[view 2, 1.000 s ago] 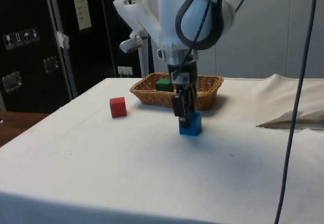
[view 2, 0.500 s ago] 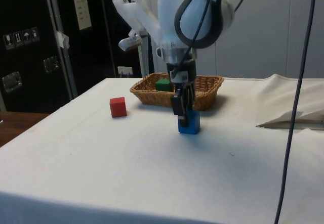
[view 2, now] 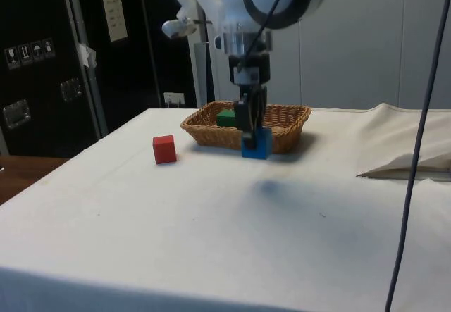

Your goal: Pick up exactly two blocks and place them into the basket.

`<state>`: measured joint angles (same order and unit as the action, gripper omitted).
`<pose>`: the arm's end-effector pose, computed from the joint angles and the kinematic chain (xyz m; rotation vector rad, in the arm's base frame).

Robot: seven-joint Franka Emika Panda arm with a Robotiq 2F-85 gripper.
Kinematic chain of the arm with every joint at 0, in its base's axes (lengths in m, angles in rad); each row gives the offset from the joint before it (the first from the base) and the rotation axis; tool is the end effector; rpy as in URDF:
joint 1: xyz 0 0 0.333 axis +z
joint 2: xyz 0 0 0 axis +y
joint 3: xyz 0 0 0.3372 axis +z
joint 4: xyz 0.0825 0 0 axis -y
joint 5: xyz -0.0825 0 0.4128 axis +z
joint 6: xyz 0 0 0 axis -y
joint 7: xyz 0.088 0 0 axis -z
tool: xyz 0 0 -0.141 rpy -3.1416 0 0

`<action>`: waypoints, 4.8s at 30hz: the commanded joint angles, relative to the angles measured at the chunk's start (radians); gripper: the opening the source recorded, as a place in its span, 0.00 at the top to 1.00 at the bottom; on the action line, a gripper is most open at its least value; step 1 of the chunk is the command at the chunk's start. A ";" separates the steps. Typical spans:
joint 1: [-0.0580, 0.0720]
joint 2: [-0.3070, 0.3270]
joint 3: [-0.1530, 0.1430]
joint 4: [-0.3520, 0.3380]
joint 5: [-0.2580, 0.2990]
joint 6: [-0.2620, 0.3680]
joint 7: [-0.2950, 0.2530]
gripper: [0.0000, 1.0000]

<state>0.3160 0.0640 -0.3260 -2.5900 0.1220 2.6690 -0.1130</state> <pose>0.4606 -0.0088 0.2001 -3.1066 0.0067 -0.0336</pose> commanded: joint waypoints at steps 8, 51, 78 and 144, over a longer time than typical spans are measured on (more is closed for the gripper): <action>-0.005 -0.041 -0.041 0.018 -0.020 -0.039 -0.058 0.98; -0.008 0.034 -0.284 0.124 -0.015 -0.051 -0.362 0.98; -0.012 0.214 -0.304 0.122 0.039 0.109 -0.415 0.98; 0.003 -0.124 -0.186 0.050 -0.094 0.009 -0.175 0.00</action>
<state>0.3200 -0.0640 -0.5130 -2.5390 0.0530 2.6690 -0.3120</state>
